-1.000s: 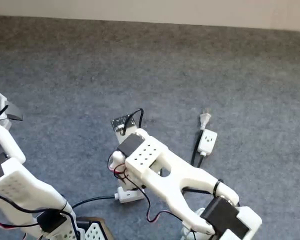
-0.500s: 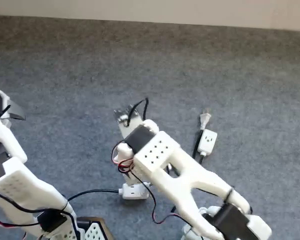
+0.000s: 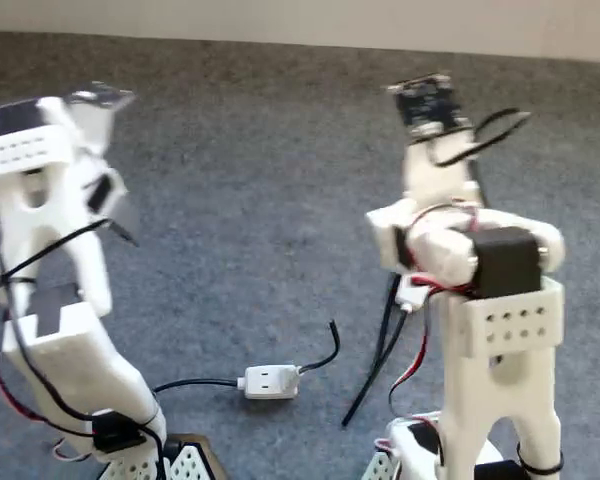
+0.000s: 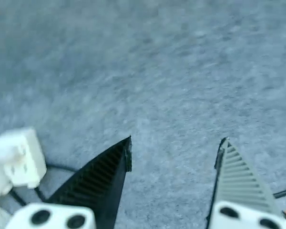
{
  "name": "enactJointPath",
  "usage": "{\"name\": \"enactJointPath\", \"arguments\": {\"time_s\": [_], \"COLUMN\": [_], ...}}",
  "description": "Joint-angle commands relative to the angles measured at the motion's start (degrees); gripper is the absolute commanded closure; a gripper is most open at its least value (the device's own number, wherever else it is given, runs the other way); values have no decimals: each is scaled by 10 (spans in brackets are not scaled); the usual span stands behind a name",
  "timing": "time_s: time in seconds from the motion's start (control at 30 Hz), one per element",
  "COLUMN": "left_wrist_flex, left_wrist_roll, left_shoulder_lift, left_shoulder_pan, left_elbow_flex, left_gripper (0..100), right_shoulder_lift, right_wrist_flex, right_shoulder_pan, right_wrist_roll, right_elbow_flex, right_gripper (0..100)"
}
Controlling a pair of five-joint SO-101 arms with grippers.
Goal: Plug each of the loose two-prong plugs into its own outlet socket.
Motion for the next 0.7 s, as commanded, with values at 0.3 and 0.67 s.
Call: {"name": "enactJointPath", "arguments": {"time_s": [0.3,0.67], "left_wrist_flex": [-84,-302], "left_wrist_roll": [-166,-241], "left_shoulder_lift": [-370,-732], "left_shoulder_pan": [155,291], "left_elbow_flex": [412,849], "left_gripper": [708,707], "right_shoulder_lift": [-15,-15], "right_wrist_flex": [-354,-433], "right_shoulder_pan": [99,97], "right_wrist_roll": [10,4], "right_elbow_flex": [498,579], "right_gripper": [689,689]}}
